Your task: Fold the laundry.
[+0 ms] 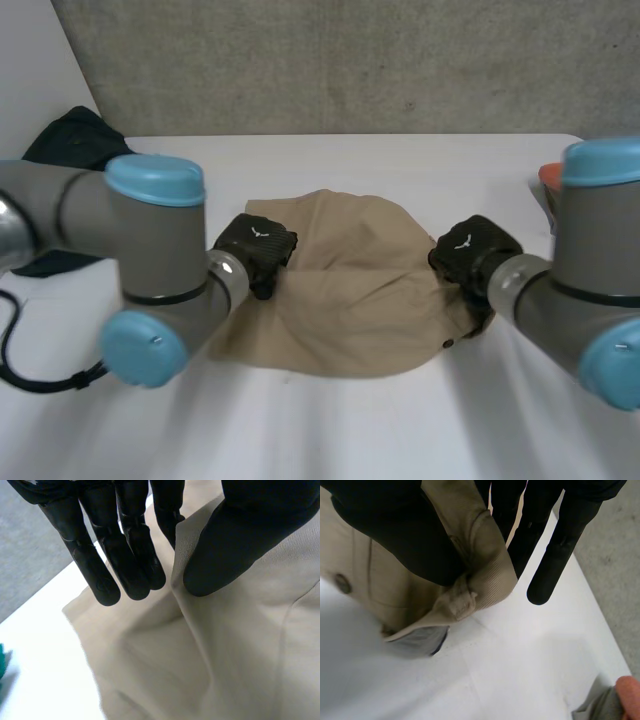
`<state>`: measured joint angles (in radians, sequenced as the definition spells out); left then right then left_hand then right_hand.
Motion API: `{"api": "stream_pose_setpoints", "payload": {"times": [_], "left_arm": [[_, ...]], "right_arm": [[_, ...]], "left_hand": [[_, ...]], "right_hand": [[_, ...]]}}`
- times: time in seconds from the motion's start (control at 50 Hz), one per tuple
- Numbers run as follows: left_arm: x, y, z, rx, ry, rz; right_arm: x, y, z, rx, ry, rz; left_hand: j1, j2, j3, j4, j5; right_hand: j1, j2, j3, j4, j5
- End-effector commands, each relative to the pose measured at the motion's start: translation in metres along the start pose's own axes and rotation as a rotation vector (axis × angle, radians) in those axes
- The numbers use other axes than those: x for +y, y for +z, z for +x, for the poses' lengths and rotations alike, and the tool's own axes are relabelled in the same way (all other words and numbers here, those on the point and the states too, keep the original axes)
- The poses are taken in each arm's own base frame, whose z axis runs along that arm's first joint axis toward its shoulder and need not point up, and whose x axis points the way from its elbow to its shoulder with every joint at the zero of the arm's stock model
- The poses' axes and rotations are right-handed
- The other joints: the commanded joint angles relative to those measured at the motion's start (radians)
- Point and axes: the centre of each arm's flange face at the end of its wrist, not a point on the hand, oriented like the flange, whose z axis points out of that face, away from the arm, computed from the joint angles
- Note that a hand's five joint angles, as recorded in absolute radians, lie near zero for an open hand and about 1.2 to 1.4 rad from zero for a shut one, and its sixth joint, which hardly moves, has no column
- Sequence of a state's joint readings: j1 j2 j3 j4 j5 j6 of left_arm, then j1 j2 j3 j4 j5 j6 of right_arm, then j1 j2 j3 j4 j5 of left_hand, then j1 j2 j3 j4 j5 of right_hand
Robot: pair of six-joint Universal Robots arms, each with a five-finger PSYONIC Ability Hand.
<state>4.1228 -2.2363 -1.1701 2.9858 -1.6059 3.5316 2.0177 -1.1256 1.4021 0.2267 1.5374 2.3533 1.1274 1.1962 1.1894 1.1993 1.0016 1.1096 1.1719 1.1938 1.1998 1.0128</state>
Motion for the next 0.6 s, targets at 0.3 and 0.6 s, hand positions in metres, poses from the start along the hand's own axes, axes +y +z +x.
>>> {"api": "stream_pose_setpoints", "payload": {"times": [0.3,0.6], "left_arm": [[-0.006,-0.077,-0.015,-0.14,-0.011,0.056],[0.06,-0.071,0.011,-0.092,-0.164,-0.015]], "right_arm": [[0.02,0.041,-0.001,0.164,0.135,0.003],[0.026,0.04,-0.012,0.134,0.134,-0.016]], "left_hand": [[-0.524,-0.592,-0.586,-0.596,-0.572],[-0.491,-0.56,-0.553,-0.563,-0.54]], "right_hand": [[0.287,0.224,0.202,0.196,0.209],[0.287,0.224,0.202,0.196,0.209]]}}
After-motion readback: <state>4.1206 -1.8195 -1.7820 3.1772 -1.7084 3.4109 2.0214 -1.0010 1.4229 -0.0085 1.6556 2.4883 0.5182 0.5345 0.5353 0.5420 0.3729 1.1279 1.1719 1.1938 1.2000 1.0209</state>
